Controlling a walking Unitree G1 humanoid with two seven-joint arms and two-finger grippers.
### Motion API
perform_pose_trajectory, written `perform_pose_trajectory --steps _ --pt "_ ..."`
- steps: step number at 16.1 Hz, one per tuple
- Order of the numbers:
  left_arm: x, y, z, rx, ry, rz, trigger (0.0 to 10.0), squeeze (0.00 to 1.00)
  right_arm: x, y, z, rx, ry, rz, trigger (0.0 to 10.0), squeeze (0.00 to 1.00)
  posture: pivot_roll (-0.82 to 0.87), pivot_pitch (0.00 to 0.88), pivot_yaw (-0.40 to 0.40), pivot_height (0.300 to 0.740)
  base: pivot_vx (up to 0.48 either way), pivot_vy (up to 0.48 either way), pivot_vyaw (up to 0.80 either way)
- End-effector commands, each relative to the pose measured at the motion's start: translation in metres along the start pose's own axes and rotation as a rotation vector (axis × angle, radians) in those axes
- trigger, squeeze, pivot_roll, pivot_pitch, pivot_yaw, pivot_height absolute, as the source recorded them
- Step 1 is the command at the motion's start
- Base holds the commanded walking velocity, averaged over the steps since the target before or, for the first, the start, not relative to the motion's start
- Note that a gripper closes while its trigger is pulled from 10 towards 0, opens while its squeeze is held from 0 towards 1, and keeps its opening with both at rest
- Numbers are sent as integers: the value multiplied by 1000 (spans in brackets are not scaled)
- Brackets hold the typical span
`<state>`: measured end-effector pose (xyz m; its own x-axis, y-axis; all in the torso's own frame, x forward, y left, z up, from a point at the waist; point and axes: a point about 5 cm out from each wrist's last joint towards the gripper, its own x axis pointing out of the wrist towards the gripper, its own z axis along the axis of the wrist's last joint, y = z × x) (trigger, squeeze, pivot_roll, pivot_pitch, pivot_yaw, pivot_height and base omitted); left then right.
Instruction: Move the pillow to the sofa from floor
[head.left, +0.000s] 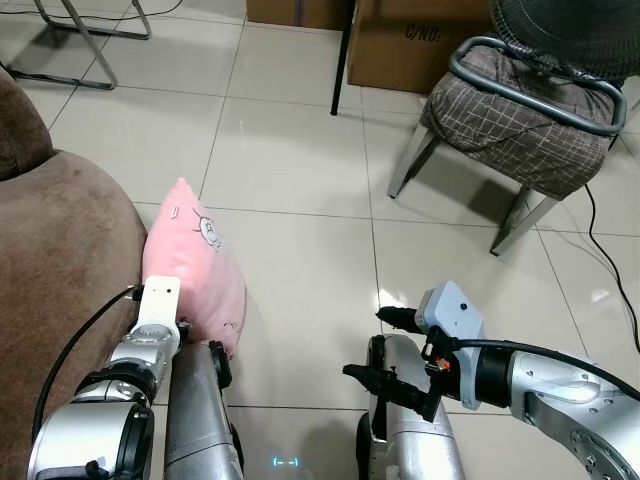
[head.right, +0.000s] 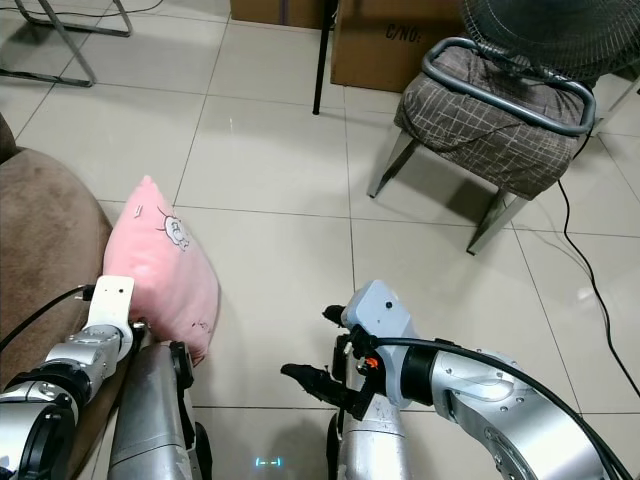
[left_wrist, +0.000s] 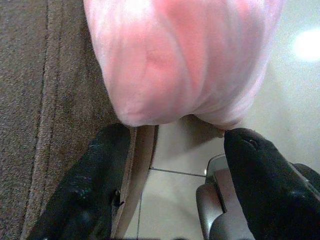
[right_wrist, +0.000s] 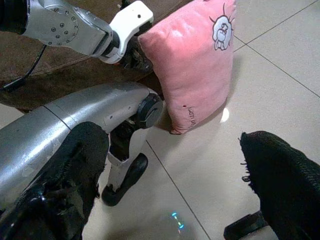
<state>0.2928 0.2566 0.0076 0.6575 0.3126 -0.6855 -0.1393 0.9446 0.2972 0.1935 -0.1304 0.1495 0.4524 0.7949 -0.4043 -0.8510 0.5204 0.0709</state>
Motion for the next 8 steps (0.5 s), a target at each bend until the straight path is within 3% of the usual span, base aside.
perform_pose_trajectory --steps 1,8 --pt "0 -1 -6 -9 14 -11 0 0 -1 4 1 -5 2 12 10000 0 -187 178 -87 520 0 0 0" --pt "0 -1 -4 13 4 -20 0 0 -1 5 0 -6 8 17 10000 0 -187 173 -84 520 0 0 0"
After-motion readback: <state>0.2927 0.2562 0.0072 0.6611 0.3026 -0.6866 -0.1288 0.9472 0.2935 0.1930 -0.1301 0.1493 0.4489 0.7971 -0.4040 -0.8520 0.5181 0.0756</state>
